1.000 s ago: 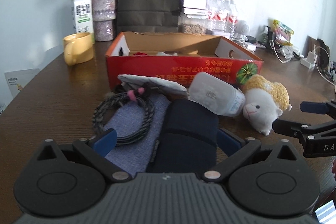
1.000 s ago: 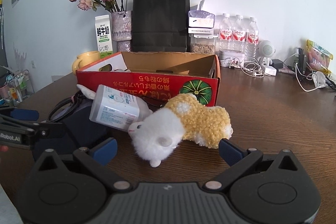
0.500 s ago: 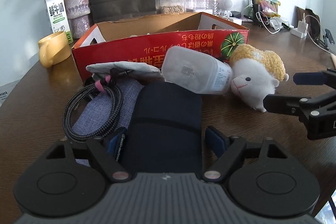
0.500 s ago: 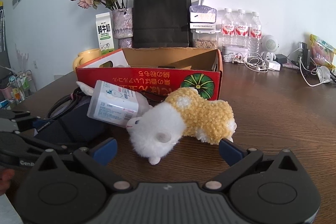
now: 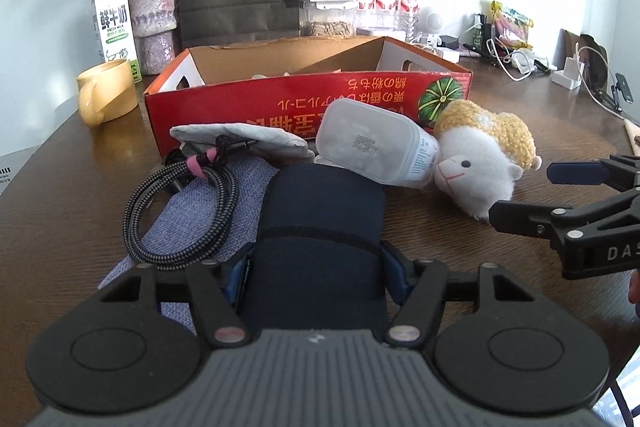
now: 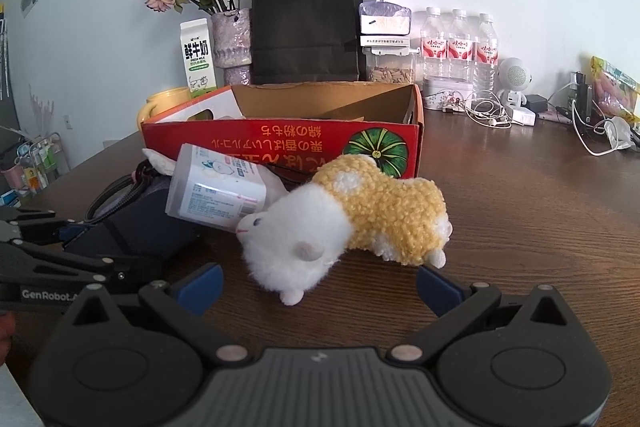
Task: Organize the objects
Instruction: 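Grasp the navy zip pouch with the left tool, then lift the navy pouch with the left tool while the right tool grasps the sheep plush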
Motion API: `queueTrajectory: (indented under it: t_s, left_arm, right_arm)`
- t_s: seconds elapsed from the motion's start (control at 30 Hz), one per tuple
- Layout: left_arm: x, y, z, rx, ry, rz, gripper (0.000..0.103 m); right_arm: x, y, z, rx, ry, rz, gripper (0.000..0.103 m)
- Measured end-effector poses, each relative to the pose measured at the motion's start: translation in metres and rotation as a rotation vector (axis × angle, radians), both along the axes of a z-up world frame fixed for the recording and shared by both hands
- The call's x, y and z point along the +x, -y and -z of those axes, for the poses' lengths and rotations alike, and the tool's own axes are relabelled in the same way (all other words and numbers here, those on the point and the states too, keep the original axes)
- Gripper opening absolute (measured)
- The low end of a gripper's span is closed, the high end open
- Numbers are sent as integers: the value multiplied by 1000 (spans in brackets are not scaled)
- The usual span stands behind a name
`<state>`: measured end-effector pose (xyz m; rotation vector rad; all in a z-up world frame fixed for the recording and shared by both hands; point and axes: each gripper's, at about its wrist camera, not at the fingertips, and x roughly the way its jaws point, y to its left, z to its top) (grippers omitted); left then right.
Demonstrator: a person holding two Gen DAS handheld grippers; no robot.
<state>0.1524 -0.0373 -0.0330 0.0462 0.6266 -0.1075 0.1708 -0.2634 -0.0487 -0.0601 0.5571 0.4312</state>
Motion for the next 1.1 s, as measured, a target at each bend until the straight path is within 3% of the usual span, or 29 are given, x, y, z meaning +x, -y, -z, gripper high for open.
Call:
queueTrajectory:
  t_s: [0.43,0.87,1.1]
  left_arm:
    - [-23,-29,-27,-69,95,-81,65]
    - [-19,-50,-29,-116,102,-103,65]
    - [-17,-52,-29,-137,106,-94,65]
  right_arm:
    - [-3,-10,-4,-17,6,-12,103]
    - [10,-26,-12,-2,-4,50,103]
    - [28,-29,-11,72,-53,135,86]
